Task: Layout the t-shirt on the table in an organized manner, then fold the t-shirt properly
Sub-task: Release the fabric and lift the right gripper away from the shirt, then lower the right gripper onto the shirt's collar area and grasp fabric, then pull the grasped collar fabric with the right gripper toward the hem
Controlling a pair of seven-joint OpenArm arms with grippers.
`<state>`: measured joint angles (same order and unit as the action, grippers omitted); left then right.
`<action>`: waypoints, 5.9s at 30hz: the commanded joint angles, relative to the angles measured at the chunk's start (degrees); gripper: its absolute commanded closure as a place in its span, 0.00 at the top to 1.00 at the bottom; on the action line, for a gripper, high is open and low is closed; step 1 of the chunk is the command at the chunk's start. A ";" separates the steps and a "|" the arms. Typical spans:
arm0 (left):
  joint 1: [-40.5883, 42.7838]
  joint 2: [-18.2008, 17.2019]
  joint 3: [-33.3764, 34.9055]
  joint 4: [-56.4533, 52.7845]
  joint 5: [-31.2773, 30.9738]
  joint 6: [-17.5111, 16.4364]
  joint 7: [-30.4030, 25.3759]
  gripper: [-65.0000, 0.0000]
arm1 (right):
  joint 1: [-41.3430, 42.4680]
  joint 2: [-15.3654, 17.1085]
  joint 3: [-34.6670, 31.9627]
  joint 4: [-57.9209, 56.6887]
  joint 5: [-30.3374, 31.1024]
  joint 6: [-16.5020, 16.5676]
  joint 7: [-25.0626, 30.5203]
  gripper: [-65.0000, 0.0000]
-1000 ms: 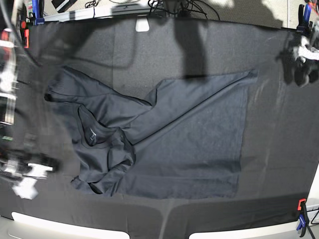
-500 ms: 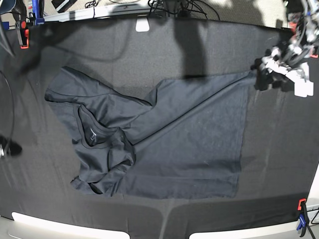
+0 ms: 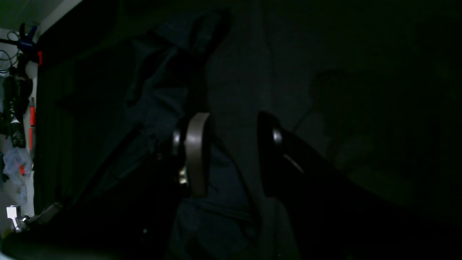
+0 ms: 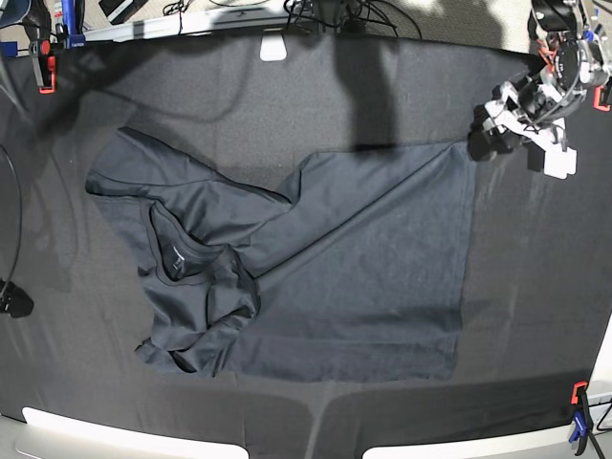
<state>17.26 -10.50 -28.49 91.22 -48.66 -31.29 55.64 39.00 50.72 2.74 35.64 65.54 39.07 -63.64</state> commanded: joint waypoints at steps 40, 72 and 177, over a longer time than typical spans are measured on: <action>12.11 -0.94 -18.71 0.90 1.70 -0.68 -5.09 0.00 | 1.40 -3.04 0.39 7.65 1.16 0.93 -3.67 0.30; 14.97 -0.94 -19.58 0.90 1.68 -0.68 -5.64 0.00 | -25.09 -33.16 -14.32 51.30 -15.30 0.93 -5.05 0.23; 14.97 -0.94 -19.58 0.90 1.70 -0.68 -6.05 0.00 | -31.30 -31.34 -12.68 68.87 -43.15 -0.07 10.32 0.00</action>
<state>31.73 -10.48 -47.40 91.29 -46.70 -31.97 50.33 6.63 19.18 -10.13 103.57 21.78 38.85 -54.17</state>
